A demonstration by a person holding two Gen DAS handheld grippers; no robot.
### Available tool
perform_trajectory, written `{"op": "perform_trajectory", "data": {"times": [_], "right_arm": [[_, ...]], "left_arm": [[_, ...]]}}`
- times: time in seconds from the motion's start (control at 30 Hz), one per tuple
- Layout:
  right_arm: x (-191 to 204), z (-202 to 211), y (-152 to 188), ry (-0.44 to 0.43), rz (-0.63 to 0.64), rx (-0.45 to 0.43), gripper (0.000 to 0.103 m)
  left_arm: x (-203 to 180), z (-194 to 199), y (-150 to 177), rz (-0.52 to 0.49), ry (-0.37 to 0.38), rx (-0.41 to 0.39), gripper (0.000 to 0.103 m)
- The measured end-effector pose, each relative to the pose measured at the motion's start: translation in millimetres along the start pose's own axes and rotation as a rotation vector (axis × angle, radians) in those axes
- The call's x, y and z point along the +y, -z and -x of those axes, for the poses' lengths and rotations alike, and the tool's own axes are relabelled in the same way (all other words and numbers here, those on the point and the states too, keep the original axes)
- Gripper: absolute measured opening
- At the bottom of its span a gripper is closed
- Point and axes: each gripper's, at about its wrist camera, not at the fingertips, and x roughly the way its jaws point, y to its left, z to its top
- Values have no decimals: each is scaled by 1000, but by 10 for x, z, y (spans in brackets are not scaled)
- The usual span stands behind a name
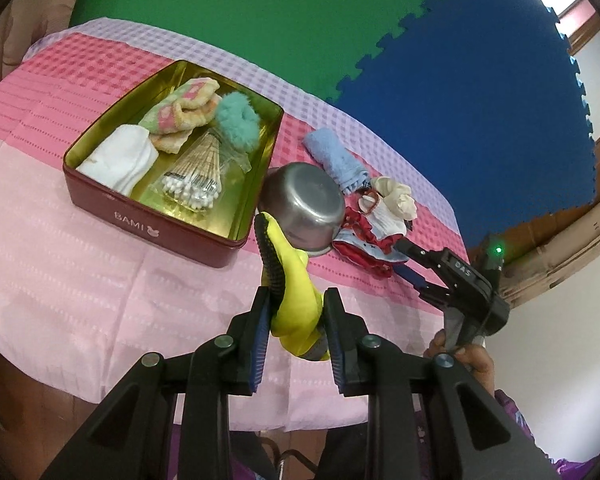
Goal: Organize soft objects
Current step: 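Carry the yellow glove toward the tin while the right gripper grasps the red-white cloth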
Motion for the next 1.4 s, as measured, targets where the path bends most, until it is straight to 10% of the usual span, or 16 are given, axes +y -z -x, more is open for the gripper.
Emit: {"op": "perform_trajectory", "data": {"times": [0.2,0.3,0.43,0.83,1.4], "right_arm": [[52,-157,-27,23,1,3,68],[140,-231,-34,67,63,34,23],[171,-201,28,30,99,25,15],[99,643,371,-166,70,-17,14],[132,877,535,-177,71,-17,14]], "left_arm": [[91,25,36,28,6,3,24],[132,55,55,40,1,0,24],[180,125,46,45,-11,-9,25],[134,295,-400,-46,-88,-86,25],[320,-681,-1319,-101,-67,-63,27]]}}
